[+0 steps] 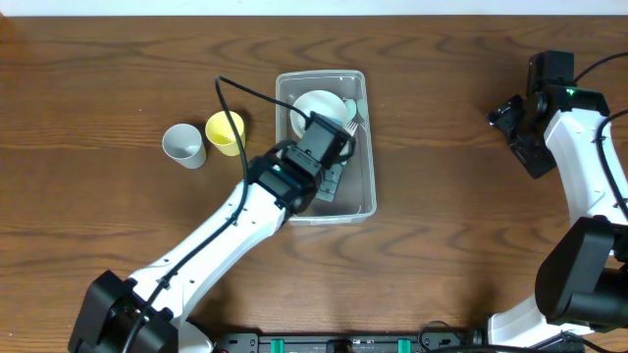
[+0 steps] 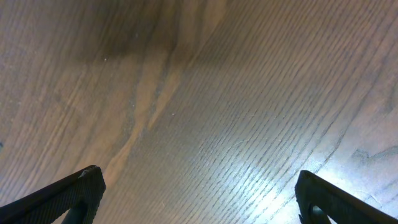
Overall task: Pack container
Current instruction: 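Carry the white cup into the container and release it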
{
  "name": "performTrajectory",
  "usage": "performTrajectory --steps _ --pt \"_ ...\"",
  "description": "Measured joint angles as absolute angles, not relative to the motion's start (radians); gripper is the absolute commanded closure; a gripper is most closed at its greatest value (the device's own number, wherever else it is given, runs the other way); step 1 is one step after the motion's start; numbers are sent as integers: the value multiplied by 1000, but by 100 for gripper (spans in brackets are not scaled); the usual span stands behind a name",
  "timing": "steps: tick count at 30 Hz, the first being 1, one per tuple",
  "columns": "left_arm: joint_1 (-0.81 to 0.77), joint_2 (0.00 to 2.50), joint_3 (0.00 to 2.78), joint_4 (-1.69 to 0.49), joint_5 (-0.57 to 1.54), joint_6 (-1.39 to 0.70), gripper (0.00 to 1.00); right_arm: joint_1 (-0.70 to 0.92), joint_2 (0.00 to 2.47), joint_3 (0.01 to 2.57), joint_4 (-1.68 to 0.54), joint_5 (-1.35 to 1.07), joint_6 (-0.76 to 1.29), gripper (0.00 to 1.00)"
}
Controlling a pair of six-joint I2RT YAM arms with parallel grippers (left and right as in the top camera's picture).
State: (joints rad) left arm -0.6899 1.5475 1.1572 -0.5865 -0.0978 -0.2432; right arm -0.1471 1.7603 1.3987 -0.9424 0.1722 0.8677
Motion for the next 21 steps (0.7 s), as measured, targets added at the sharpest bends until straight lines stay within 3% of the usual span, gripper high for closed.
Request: performTrajectory --steps 13,14,17,21 --pt "-722 1700 1157 -562 -121 -259 94 -147 1760 1399 -942 172 868 1" --pt "-722 1708 1157 -559 -128 -259 92 -147 1760 1399 -942 172 868 1" --pt "-722 1720 1157 -554 -142 -256 71 -147 1760 1399 -942 172 870 1" --pt "-722 1721 1157 -548 -154 -263 62 -147 1760 1399 -942 172 871 1"
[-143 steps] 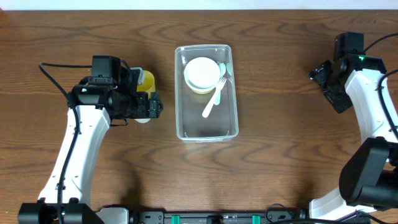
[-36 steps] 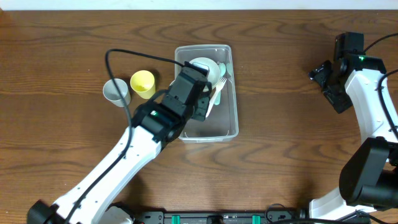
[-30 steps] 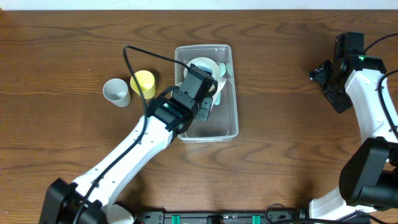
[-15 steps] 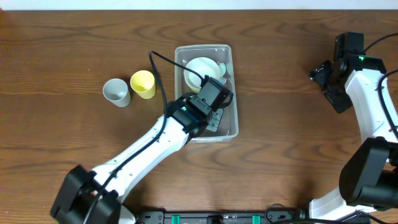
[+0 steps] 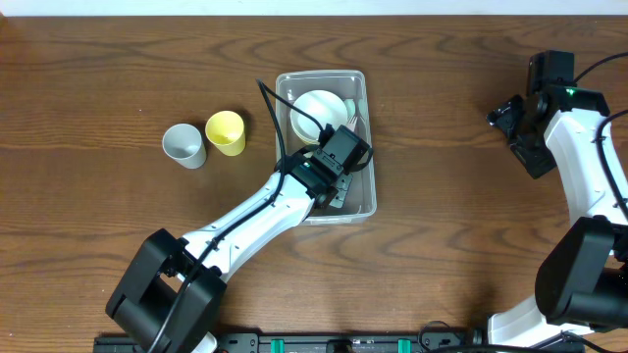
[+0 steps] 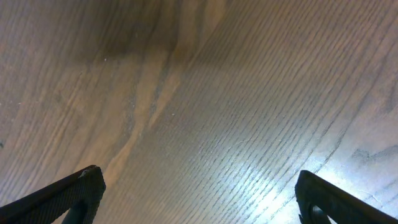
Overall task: Pack container
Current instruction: 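Carry the white cup into the container and release it, then move the left gripper to the yellow cup and grasp its rim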
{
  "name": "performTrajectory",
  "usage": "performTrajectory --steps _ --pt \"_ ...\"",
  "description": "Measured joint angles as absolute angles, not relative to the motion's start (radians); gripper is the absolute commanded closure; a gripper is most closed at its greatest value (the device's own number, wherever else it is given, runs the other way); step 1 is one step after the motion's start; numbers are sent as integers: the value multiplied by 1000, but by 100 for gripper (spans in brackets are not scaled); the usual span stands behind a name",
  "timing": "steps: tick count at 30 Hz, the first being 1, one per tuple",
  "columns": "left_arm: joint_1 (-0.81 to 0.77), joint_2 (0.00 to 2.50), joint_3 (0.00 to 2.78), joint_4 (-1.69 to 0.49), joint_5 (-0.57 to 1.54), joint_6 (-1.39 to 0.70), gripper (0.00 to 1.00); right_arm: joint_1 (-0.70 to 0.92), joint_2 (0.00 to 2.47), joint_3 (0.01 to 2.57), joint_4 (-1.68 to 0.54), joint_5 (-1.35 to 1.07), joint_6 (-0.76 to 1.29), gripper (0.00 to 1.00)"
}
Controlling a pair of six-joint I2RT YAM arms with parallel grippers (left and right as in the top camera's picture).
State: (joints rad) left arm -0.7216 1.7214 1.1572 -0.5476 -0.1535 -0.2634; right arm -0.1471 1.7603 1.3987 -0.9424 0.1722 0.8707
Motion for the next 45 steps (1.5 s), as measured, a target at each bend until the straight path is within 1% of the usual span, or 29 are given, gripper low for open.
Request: performTrajectory --steps 7,9,13,17,20,24,28,30,35,40,45 --pt "-722 1721 1157 -541 -159 -265 61 -147 1760 1399 -942 172 871 1" --pt "-722 1721 1157 -541 -161 -265 57 -147 1760 1399 -942 172 871 1" --pt "-722 1721 1159 -543 -162 -265 55 -147 1760 1399 -942 172 871 1" --pt "-722 1708 1194 -587 -162 -265 54 -147 1760 1399 -942 172 871 1" --pt "-722 1655 1251 -640 -162 -265 54 -147 1760 1399 -942 172 873 1" --pt "-722 1537 1325 -670 -189 -262 42 -147 1760 1399 -942 172 873 1" --pt "-710 1427 1355 -672 -289 -260 38 -147 1760 1399 -942 172 873 1" --pt "-684 1398 1356 -673 -350 -262 37 -147 1760 1399 -942 172 873 1" --pt "-531 1413 1356 -674 -437 -262 37 -147 1760 1399 -943 172 873 1" --pt "-372 1483 1356 -673 -405 -257 38 -147 1760 1399 -942 172 873 1" --pt "-302 1565 1356 -661 -350 -233 38 -147 1760 1399 -942 172 873 1"
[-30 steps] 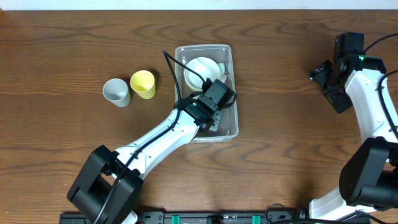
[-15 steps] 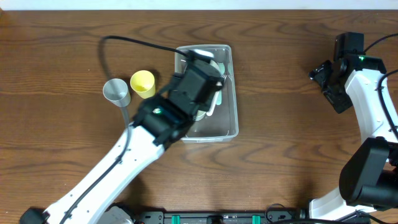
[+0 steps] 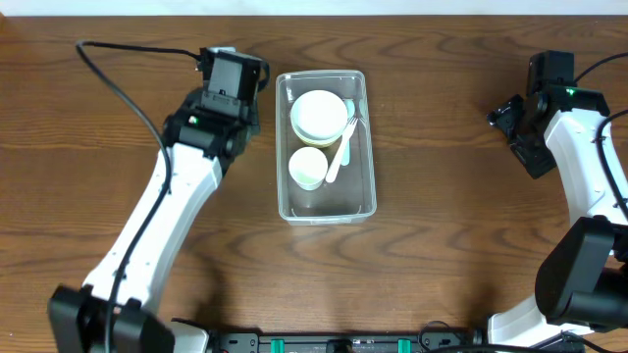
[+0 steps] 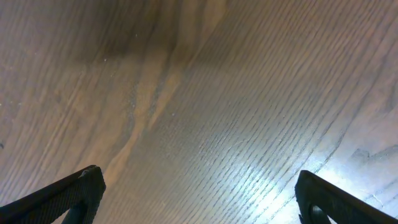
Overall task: Pack container
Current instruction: 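Move the left gripper to the yellow cup and grasp its rim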
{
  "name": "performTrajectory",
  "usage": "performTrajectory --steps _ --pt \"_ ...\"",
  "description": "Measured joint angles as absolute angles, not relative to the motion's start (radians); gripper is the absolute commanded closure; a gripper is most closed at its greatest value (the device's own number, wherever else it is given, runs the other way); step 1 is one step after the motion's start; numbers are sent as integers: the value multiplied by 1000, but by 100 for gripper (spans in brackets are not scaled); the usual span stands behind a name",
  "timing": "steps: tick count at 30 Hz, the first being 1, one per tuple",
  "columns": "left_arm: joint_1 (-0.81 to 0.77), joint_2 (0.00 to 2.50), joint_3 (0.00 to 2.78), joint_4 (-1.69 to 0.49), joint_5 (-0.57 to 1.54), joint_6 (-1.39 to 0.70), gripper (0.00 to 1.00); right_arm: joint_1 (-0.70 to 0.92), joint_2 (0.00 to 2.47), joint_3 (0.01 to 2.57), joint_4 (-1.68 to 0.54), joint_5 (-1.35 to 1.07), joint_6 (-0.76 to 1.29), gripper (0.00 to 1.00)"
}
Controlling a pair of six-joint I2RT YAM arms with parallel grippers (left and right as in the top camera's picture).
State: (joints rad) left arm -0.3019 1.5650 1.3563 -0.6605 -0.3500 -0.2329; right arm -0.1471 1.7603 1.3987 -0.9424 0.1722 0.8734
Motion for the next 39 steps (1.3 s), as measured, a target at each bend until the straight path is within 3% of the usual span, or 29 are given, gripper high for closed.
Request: performTrajectory --steps 33,39 --pt "-296 1853 1356 -645 -234 -182 39 -147 1760 1398 -942 172 873 1" --pt "-296 1893 1356 -645 -233 -181 56 -147 1760 1399 -942 172 873 1"
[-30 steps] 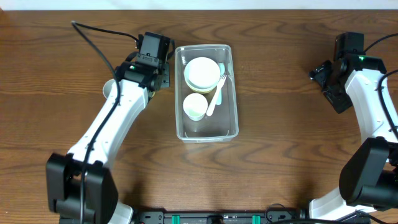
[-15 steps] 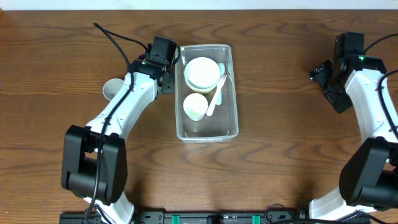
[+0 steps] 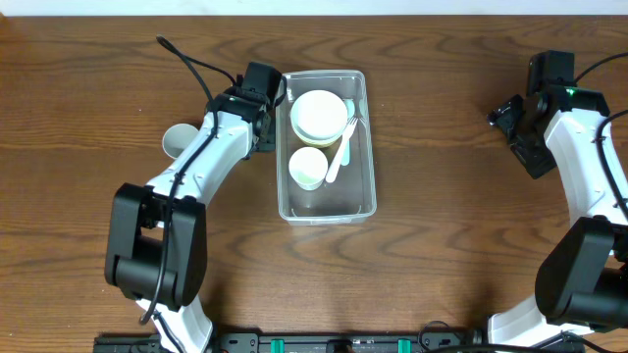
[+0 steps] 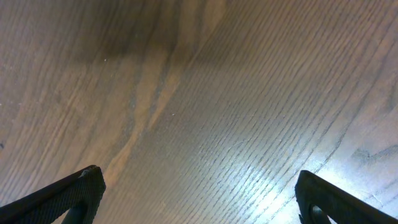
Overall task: Pack container
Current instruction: 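Move the left gripper to the yellow cup and grasp its rim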
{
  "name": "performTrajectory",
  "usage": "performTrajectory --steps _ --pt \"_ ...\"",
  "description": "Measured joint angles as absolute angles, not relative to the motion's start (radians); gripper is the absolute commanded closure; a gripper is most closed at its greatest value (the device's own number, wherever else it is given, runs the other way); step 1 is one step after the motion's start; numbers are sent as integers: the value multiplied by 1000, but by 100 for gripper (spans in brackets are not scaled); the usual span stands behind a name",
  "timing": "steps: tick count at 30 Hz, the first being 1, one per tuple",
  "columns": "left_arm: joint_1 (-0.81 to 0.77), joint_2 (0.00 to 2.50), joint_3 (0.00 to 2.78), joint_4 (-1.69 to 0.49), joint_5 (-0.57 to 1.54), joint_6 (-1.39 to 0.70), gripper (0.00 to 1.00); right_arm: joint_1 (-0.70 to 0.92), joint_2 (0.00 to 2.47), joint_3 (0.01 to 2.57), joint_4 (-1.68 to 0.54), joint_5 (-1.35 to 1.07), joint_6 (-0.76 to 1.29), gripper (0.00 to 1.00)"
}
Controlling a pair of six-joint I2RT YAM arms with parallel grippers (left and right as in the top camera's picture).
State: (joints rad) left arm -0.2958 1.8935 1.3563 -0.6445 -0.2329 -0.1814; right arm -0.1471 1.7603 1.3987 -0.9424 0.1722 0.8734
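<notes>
The clear container [image 3: 359, 201] stands mid-table and holds a white bowl [image 3: 319, 115], a pale cup [image 3: 307, 168] and a light green fork [image 3: 342, 149]. My left gripper [image 3: 261, 110] hangs just outside the container's left wall; the overhead view does not show how its jaws stand. A grey cup [image 3: 175, 140] peeks out from under the left arm. The yellow cup is hidden. My right gripper [image 4: 199, 199] is open over bare wood at the far right, its fingertips [image 4: 87, 190] wide apart.
The brown wooden table [image 3: 451, 226] carries nothing else. The left arm [image 3: 191, 176] slants from the front left up to the container. The right arm [image 3: 579, 147] stands along the right edge. A black cable [image 3: 196, 61] loops above the left wrist.
My left gripper has moved from the far left of the container to right beside its left wall. The grey cup now shows partly. The right gripper has not moved.
My left gripper was inside the container, with the grey and yellow cups standing to its left. Later it was still inside, nearer the front. Then it was outside at the far left, with a pale cup standing in the container. Now it is by the left wall.
</notes>
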Motion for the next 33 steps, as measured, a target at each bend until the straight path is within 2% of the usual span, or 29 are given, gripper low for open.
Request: performTrajectory --steps 1,6,7,9,24,33 --pt "-296 1898 1356 -645 -231 -178 57 -147 1760 1398 -942 172 873 1" --pt "-295 1904 1356 -644 -231 -181 79 -147 1760 1399 -942 172 874 1" --pt "-296 1904 1356 -643 -230 -178 81 -147 1760 1399 -942 172 873 1" --pt "-295 1904 1356 -643 -230 -181 93 -147 1760 1398 -942 172 873 1" --pt "-295 1874 1361 -723 -248 -176 94 -147 1760 1399 -942 172 873 1" --pt "-303 1575 1429 -843 -226 -223 94 -147 1760 1399 -942 172 873 1"
